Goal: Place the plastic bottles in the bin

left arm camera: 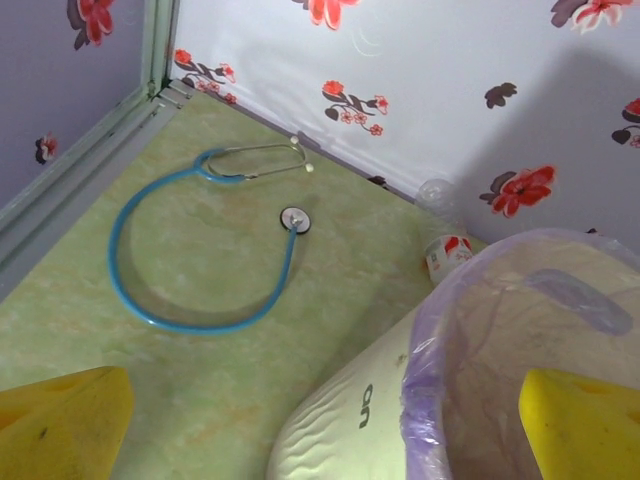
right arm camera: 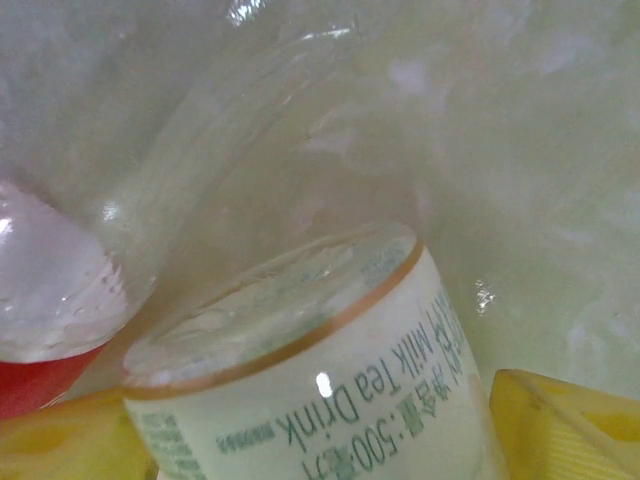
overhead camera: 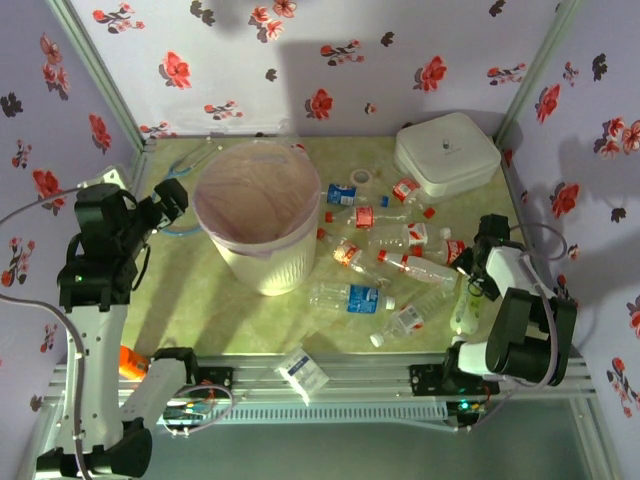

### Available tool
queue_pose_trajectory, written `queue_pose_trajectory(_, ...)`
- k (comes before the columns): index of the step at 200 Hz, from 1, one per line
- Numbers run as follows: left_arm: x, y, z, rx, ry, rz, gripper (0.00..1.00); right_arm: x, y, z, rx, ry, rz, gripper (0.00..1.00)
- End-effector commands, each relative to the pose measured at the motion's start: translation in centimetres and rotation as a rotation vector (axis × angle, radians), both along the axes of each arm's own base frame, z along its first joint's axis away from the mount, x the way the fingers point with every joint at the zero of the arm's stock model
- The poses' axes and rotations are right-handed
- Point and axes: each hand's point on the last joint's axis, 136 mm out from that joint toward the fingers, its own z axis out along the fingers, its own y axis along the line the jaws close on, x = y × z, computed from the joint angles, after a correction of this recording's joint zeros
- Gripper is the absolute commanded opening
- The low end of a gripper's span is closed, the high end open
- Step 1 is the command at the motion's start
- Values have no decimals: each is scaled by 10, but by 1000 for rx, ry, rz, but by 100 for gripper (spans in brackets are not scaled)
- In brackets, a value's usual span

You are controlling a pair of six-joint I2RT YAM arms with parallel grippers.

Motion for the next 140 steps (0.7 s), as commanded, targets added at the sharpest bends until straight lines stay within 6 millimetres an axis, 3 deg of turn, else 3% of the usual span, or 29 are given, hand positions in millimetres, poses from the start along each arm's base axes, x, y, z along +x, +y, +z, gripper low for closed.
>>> queue_pose_trajectory(1,0,-6,10,-48,-24,-23,100,0,1,-5,36,-4,-20,78)
queue_pose_trajectory(24,-1,-8,18,-47,-46,-33,100,1,-1,14,14,-38,-9,69)
queue_pose_trajectory(65,-6,-14,63,-17,-122,-83,100,9,1,81,-8,-211,6,56)
queue_pose_trajectory(82,-4,-26,79,-51,-156,-146,100,18,9,111,16,-313,35,55)
queue_pose_trajectory(103,-1,-56,93,-121,-175,-292,100,29,19,155,18,-436,67,55)
queue_pose_trajectory(124,-4,-92,109,-166,-205,-462,100,54,55,208,105,-606,173,55)
queue_pose_trajectory(140,-7,-127,118,-177,-222,-598,95,81,104,251,304,-781,284,55)
